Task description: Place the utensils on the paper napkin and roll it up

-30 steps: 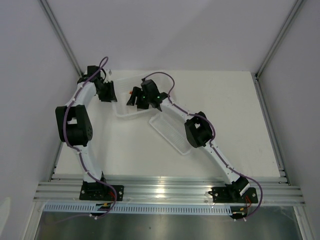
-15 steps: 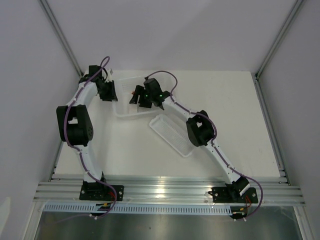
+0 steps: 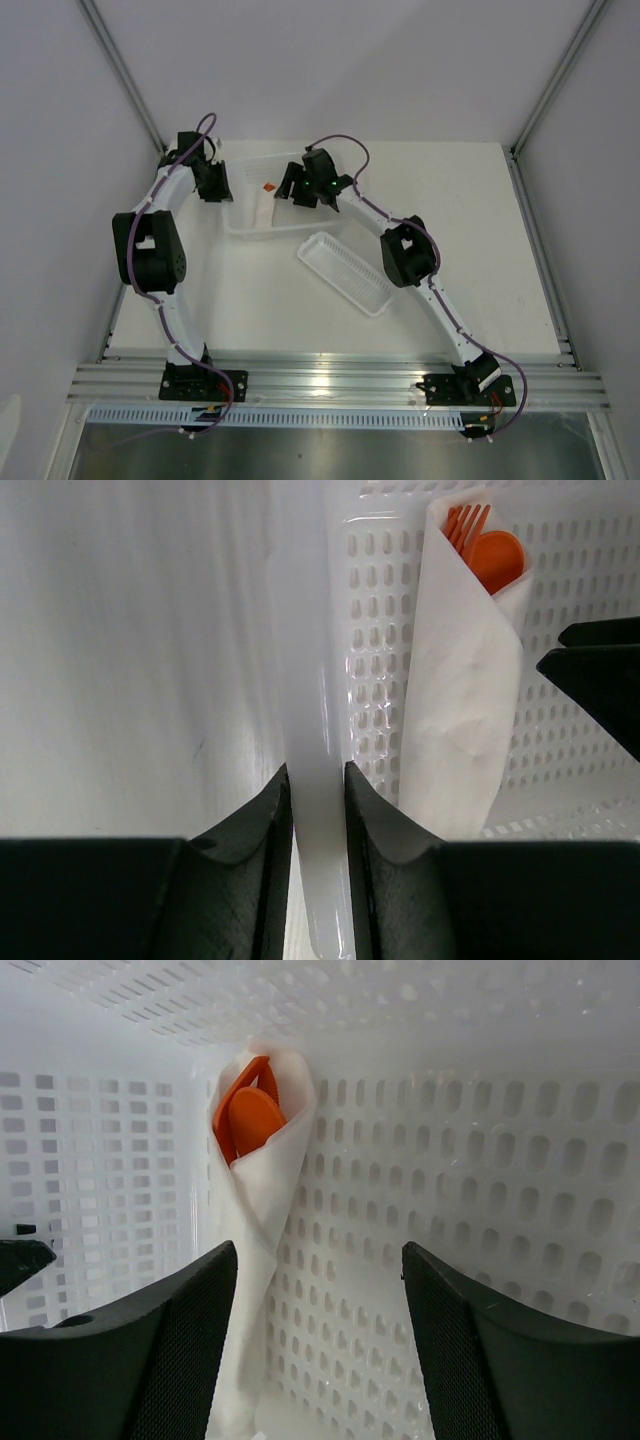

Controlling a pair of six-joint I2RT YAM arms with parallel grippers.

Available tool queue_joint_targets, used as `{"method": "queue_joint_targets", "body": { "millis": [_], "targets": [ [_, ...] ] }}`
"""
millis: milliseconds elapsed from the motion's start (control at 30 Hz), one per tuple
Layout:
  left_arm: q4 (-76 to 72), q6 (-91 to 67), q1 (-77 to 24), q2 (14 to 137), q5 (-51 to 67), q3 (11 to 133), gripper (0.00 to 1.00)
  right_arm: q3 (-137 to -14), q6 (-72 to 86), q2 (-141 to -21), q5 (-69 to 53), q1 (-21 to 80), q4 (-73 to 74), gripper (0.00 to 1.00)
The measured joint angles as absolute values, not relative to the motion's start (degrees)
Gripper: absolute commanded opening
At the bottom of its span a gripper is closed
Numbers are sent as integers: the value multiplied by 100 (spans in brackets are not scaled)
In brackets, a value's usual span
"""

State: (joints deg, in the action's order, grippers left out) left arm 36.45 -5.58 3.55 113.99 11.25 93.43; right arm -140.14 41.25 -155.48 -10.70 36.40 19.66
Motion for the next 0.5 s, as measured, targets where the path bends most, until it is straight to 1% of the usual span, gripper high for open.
{"method": "queue_joint_targets", "body": {
  "millis": [33,100,133,200,233,433,467,500],
  "targets": [
    [3642,-563,353,11399,1111,9343,1,-14014,4121,-15548,-1070,3640,1970,67],
    [3634,-578,355,11397,1100,9343,1,-14009,4047,-15546,-1061,3651,1981,58],
    [3632,-582,355,11397,1074,9343,1,-13994,4007,-15544,-1055,3656,1986,45],
    [3632,-596,366,11395,1070,9338,1,-13961,3933,-15535,-1081,3667,1986,33],
    [3623,-602,375,11393,1079,9332,1,-13955,3924,-15533,-1092,3667,1981,23],
    [3597,-609,373,11391,1109,9319,1,-13950,3826,-15408,-1122,3745,1942,12],
    [3590,-611,373,11389,1114,9317,1,-13950,3822,-15362,-1125,3774,1925,6],
    [3581,-613,373,11389,1116,9310,1,-13950,3798,-15323,-1142,3802,1894,3]
  ]
}}
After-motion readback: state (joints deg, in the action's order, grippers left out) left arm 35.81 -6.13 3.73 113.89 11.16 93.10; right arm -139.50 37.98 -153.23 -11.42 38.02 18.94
